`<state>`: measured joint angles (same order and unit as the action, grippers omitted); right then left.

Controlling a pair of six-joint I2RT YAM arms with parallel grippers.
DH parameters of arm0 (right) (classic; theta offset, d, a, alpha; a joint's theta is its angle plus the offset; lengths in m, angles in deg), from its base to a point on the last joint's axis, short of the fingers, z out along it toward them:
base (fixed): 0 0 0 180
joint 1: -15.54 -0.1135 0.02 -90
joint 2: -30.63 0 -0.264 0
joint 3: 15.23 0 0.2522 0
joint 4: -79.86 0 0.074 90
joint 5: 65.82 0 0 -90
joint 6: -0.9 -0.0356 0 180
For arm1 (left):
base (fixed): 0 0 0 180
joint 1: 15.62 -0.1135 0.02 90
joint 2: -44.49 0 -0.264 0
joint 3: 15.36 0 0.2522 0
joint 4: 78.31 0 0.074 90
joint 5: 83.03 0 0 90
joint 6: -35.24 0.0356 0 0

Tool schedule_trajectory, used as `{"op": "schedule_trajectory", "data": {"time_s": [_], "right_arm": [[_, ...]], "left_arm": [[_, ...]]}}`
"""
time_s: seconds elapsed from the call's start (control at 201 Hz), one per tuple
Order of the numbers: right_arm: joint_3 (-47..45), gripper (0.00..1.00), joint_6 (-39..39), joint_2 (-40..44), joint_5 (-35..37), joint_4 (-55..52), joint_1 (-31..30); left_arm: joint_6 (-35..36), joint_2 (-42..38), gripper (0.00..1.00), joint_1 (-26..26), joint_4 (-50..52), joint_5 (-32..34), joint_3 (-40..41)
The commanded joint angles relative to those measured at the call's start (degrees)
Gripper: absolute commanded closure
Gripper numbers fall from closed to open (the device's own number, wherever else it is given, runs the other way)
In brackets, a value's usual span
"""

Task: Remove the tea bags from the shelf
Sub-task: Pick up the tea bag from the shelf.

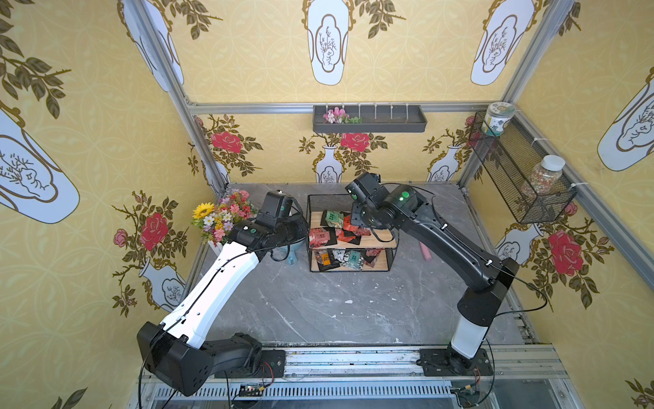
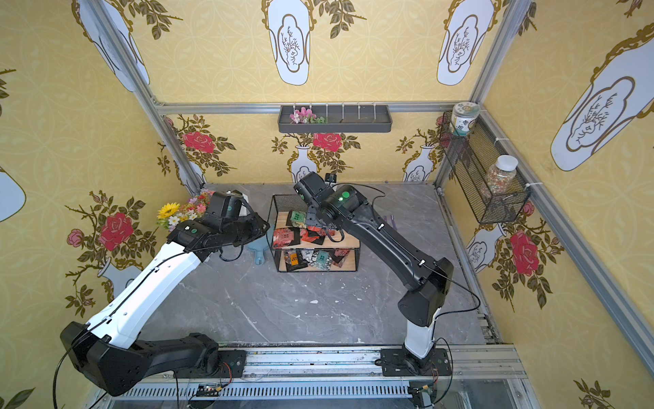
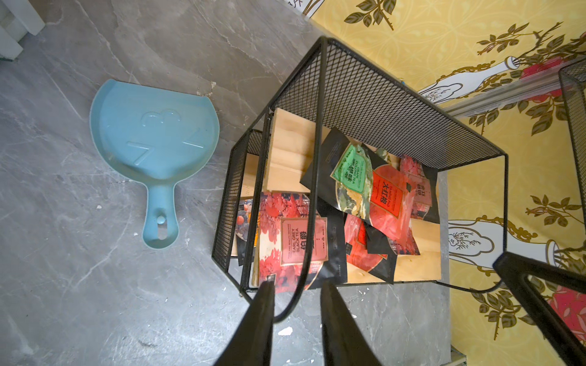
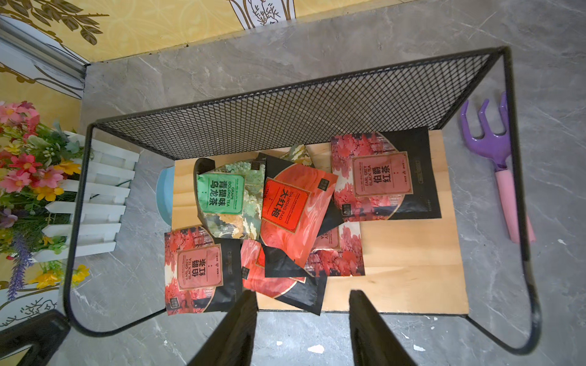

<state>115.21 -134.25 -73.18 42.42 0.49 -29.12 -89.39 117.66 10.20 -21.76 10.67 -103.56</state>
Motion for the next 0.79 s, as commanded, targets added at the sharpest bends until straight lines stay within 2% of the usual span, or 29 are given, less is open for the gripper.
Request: {"op": "schedule_trajectory", "data": {"time_s": [0.0,0.508,0.787], "right_arm": [[0.55,0.48,-0.26,-0.60,-0.35,-0.45,0.28],[0.92,0.49,1.02,-2.92,-2.20,0.84,0.63],[4.15,0.50,2.28,-5.89,-2.60,0.84,0.55]], "left_arm": [[1.30,0.75,0.70,1.67,-1.39,0.68,0.24],[3.02,3.18,0.85,3.09,-0.47,3.66,-1.28],[3.71,3.91,0.92,3.09,-0.25,4.38,-2.12]]}}
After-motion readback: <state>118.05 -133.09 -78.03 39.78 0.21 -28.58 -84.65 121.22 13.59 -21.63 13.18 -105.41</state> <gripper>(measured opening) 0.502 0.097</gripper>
